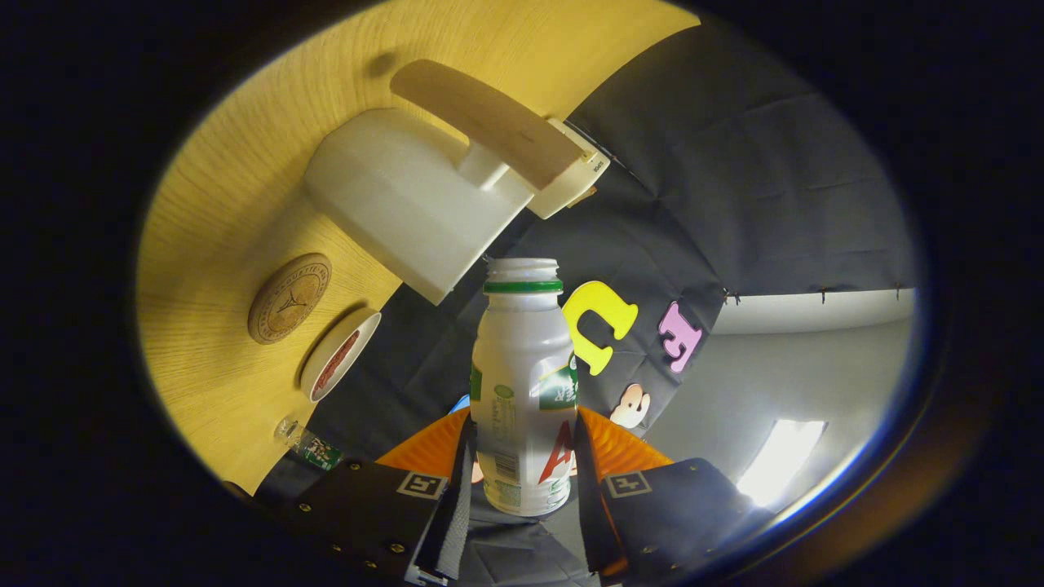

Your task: Take the bottle from table, then pour the juice into the cup, finally place the bottle on the coaster

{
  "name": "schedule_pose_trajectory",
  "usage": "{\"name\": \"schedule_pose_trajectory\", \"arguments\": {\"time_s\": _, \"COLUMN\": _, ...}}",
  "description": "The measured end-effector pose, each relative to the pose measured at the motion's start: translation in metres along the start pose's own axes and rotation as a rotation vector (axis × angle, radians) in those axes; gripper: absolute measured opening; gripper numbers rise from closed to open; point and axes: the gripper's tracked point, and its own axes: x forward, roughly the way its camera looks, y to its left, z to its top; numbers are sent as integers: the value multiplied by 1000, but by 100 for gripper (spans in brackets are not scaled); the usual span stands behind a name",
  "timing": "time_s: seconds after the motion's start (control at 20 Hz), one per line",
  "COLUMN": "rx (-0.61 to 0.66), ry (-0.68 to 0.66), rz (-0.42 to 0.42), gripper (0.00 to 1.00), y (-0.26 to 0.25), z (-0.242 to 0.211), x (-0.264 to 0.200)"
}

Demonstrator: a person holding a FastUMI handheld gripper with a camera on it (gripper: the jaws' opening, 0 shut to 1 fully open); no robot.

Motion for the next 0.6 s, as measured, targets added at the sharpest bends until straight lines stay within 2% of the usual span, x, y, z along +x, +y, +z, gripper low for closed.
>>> {"name": "schedule_pose_trajectory", "arguments": {"time_s": 0.35, "rx": 110, "ry": 38, "rz": 42, "gripper": 56, "y": 1, "z": -8, "x": 9}}
{"name": "schedule_pose_trajectory", "arguments": {"time_s": 0.6, "rx": 373, "ry": 81, "rz": 112, "gripper": 56, "y": 16, "z": -18, "x": 12}}
